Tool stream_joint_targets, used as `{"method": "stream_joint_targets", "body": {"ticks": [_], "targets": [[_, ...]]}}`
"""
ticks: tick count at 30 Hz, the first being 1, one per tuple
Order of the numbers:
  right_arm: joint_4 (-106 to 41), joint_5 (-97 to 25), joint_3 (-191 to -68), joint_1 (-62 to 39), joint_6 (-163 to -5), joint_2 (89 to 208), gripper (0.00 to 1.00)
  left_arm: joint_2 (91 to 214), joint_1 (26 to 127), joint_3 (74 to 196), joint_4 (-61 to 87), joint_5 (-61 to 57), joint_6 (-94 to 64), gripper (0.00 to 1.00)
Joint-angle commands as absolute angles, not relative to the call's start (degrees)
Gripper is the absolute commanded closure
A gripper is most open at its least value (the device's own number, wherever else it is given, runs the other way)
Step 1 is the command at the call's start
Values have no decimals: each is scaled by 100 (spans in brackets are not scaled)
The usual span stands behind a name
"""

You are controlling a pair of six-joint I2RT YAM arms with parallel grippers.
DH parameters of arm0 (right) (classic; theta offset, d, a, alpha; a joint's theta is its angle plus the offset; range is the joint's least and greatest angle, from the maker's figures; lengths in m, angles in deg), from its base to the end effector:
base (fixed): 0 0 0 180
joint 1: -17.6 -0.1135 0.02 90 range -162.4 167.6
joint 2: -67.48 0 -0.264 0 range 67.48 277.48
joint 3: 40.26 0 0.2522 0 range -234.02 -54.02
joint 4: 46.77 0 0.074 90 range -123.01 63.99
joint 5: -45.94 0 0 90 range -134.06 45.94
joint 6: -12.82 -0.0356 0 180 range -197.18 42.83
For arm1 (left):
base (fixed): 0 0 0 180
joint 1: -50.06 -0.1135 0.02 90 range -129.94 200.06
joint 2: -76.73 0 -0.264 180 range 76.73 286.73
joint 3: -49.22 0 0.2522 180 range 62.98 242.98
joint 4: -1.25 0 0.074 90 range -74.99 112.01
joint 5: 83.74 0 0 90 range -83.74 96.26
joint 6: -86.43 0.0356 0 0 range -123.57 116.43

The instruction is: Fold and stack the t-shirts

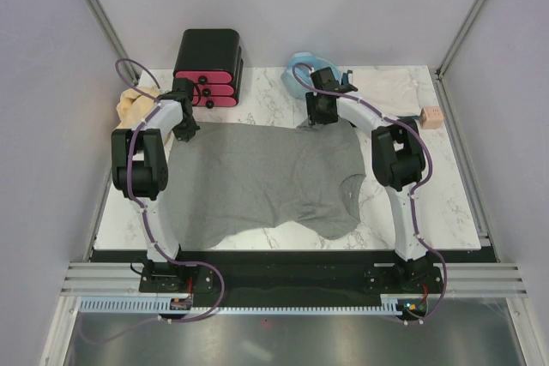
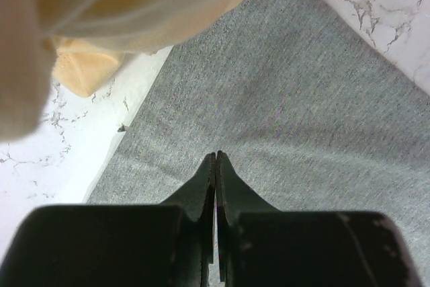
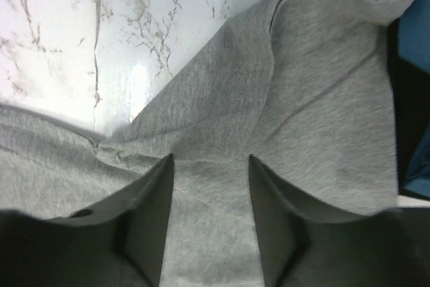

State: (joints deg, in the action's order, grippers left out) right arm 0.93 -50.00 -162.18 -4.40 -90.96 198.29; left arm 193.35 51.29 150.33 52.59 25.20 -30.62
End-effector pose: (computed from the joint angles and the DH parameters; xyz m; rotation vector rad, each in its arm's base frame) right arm 0.4668 0.1846 0.1830 -0.1434 2.5501 0.1093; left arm 0.4238 0.0025 0.1831 -0.6820 2.5693 0.2968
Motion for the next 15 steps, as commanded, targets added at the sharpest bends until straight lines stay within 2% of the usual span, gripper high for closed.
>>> {"method": "stream_joint_targets", "body": {"ticks": [1, 15], "targets": [[-154, -5005, -16134, -447, -9133, 19229, 42, 19160, 5111, 15025, 5210, 2481, -2889, 98], [-128, -4477, -15923, -420, -9633, 19616, 41, 19169, 5111, 15052, 5210, 2437, -2836, 98]]}}
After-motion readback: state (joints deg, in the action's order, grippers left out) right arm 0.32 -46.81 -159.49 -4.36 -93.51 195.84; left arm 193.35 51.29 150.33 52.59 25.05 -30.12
